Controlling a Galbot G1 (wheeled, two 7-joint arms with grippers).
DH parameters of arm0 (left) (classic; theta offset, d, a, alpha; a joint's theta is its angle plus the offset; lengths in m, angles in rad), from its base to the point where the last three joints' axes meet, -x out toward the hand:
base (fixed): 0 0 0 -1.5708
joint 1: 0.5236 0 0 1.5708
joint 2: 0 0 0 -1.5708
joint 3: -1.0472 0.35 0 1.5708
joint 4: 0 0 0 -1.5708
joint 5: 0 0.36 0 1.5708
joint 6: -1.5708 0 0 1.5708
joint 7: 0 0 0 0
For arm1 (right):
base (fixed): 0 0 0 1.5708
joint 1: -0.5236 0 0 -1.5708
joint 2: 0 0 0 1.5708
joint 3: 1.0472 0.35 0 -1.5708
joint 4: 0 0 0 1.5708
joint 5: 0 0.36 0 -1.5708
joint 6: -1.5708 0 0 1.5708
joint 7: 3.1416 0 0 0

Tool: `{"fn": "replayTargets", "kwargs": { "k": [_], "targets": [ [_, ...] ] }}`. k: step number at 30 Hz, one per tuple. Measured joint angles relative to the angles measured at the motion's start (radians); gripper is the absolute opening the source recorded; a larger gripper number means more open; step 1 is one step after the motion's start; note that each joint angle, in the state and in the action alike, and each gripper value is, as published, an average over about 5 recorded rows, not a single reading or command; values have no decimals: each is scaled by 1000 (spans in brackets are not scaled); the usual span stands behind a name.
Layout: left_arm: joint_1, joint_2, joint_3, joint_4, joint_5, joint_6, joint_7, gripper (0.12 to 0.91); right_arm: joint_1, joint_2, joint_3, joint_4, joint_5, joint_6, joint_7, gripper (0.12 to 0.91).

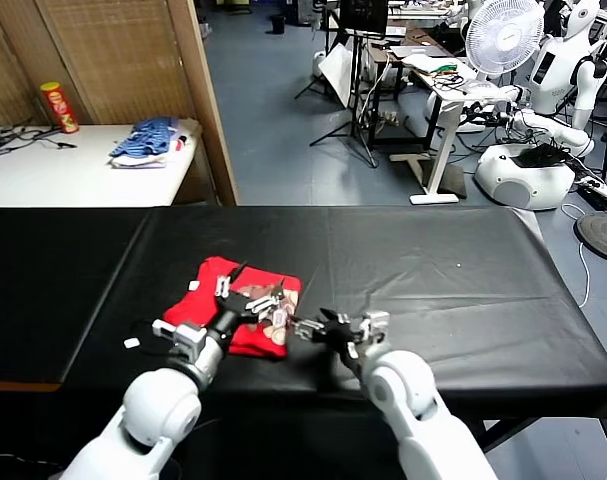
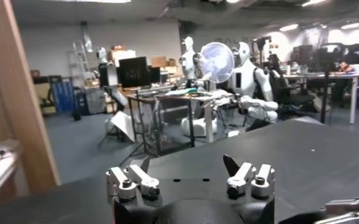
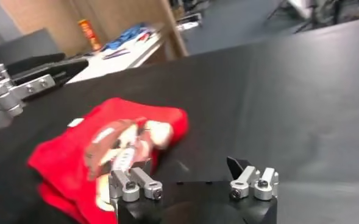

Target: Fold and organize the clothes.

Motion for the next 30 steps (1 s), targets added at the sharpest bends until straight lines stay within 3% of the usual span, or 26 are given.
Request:
{"fn": "replayTargets", "kwargs": {
  "k": [7, 10, 14, 18, 24, 27, 30],
  "targets": [
    [42, -14, -16, -2, 4, -2, -10, 798, 84, 65, -11, -119, 97, 21, 58, 617],
    [56, -16, -25, -7, 4, -3, -12, 798, 111, 86, -12, -162, 98, 31, 61, 506],
    [78, -19, -43, -9, 5, -11, -13, 798, 141, 89, -26, -211, 27, 71, 18, 307],
    [98, -28, -61, -5, 5, -24, -16, 798, 169, 67, -49, -250, -127, 150, -69, 158],
    [115, -30, -83, 9, -6, -42, -25, 798, 181, -22, -73, -261, -433, 316, -241, 191],
    [122, -27, -95, 22, -17, -57, -33, 798, 165, -87, -65, -244, -553, 422, -275, 321],
    [131, -21, -105, 38, -23, -69, -35, 798, 133, -154, -50, -215, -640, 524, -276, 488]
  ]
}}
